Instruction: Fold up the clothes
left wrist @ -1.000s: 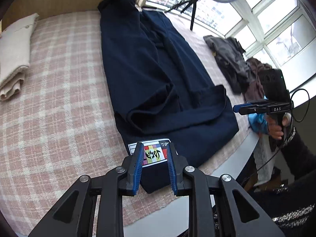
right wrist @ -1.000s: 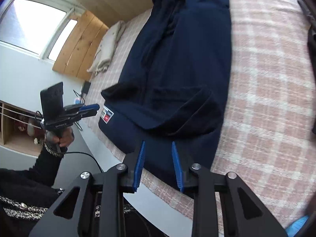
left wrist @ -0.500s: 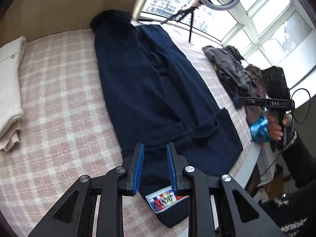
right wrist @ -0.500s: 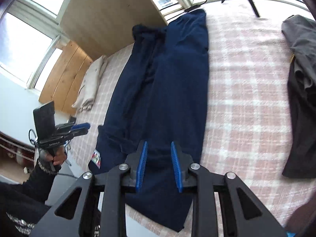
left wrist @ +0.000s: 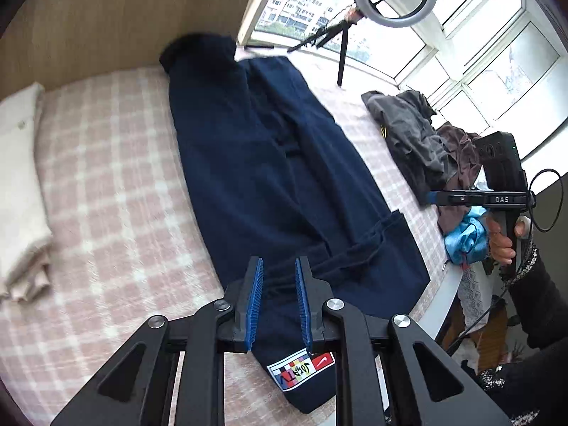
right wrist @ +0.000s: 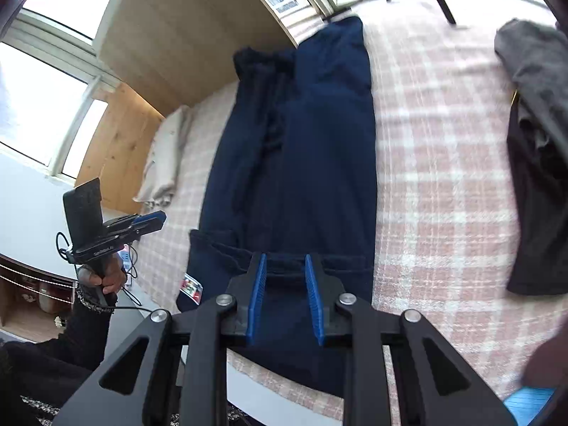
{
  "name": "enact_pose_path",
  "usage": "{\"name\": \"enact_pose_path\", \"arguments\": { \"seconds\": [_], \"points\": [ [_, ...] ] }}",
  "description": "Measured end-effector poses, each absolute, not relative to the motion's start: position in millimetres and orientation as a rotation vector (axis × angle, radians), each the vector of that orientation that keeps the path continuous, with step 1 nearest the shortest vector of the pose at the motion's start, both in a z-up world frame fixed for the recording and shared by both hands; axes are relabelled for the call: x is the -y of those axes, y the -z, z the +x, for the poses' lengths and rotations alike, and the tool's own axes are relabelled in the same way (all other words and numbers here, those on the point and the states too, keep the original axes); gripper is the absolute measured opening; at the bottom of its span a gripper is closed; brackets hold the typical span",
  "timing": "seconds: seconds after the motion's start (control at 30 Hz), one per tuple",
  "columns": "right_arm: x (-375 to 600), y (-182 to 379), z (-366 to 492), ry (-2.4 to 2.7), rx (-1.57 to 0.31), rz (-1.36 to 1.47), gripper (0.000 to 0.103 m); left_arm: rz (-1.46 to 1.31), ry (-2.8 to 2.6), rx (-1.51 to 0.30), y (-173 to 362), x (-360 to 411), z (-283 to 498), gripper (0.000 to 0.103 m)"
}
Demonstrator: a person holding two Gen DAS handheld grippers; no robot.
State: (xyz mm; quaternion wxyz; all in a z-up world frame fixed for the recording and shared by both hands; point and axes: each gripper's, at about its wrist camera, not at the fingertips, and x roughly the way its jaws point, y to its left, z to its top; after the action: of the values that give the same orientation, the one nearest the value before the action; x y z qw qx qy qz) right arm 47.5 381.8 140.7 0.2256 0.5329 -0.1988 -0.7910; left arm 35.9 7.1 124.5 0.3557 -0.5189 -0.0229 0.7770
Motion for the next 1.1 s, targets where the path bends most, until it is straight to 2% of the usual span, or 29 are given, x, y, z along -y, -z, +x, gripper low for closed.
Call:
{"name": "enact_pose_path", "arguments": {
  "seconds": [0.13, 0.2, 0.27, 0.4, 0.5, 0.57, 0.8, 0.93, 1.0, 1.03, 1.1],
  "points": [
    [-387, -201, 35, 2.272, 0.462, 1.358, 0.025, -1.266, -2.109, 0.026, -169, 11, 16, 0.020],
    [-389, -228, 26, 2.316, 0.420, 1.302, 0.036, -1.244, -2.154, 0.001, -184, 14, 4, 0.021],
    [-390, -254, 17, 2.359, 0.377, 1.246, 0.039, -1.239, -2.164, 0.001, -192, 16, -10, 0.021],
    [-388, -255, -30, 2.357, 0.378, 1.235, 0.039, -1.260, -2.157, 0.023, -194, -1, -43, 0.022],
    [-390, -216, -78, 2.355, 0.398, 1.312, 0.039, -1.262, -2.158, -0.004, -191, -24, -68, 0.027],
    [-392, -188, -110, 2.353, 0.411, 1.369, 0.039, -1.282, -2.155, -0.017, -182, -42, -86, 0.037],
    [-398, -89, -223, 2.339, 0.458, 1.571, 0.039, -1.499, -2.101, 0.012, -98, -81, -185, 0.037],
    [-398, -50, -263, 2.276, 0.516, 1.594, 0.039, -1.562, -2.072, 0.026, -62, -93, -225, 0.037],
    [-395, -40, -278, 2.265, 0.493, 1.592, 0.039, -1.564, -2.077, 0.022, -54, -98, -238, 0.040],
    [-394, -38, -283, 2.263, 0.486, 1.570, 0.040, -1.564, -2.081, 0.028, -51, -99, -244, 0.045],
    [-393, -39, -293, 2.277, 0.473, 1.531, 0.046, -1.561, -2.087, 0.052, -48, -102, -253, 0.049]
  ]
}}
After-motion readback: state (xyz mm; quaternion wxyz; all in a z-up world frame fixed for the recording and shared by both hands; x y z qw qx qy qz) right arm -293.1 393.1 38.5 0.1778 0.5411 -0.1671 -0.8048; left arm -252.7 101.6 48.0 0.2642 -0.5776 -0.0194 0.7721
